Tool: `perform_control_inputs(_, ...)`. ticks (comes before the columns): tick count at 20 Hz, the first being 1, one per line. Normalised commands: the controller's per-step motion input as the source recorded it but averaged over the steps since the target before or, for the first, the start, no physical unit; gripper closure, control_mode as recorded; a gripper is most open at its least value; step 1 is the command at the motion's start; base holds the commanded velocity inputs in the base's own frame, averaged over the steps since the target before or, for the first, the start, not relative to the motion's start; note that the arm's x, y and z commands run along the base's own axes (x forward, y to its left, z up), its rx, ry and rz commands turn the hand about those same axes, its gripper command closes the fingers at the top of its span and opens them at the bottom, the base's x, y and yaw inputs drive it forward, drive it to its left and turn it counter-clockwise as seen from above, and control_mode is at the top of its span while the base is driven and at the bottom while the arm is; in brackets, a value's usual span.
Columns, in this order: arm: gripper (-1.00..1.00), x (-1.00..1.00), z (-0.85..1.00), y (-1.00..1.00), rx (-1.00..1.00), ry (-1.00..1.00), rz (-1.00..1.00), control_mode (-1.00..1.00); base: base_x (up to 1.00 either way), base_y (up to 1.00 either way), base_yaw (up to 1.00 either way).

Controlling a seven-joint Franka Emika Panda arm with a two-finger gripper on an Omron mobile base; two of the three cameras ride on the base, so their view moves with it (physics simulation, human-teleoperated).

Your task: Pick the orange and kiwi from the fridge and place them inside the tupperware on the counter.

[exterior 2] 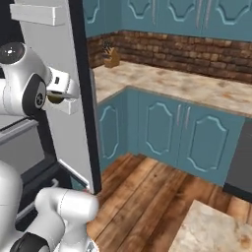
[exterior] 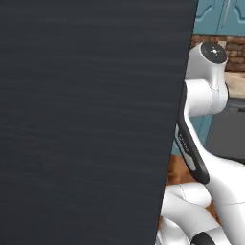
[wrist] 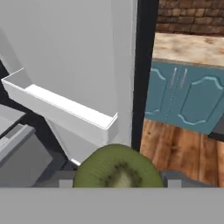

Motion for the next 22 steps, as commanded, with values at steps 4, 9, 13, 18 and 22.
perform_control_inputs(4, 1.0, 0.0, 0.0, 0.0, 0.0, 0.0, 0.0, 1.0, -0.07, -0.46, -0.49)
perform_control_inputs(9, 1.0, 0.0, 0.0, 0.0, 0.0, 0.0, 0.0, 1.0, -0.01, -0.43, -0.48)
perform_control_inputs(13, 1.0, 0.0, 0.0, 0.0, 0.0, 0.0, 0.0, 1.0, 0.01, -0.23, -0.43)
perform_control_inputs(18, 1.0, 0.0, 0.0, 0.0, 0.0, 0.0, 0.0, 1.0, 0.58, 0.0, -0.25)
perform_control_inputs(22, 1.0, 0.0, 0.0, 0.0, 0.0, 0.0, 0.0, 1.0, 0.99, 0.0, -0.12)
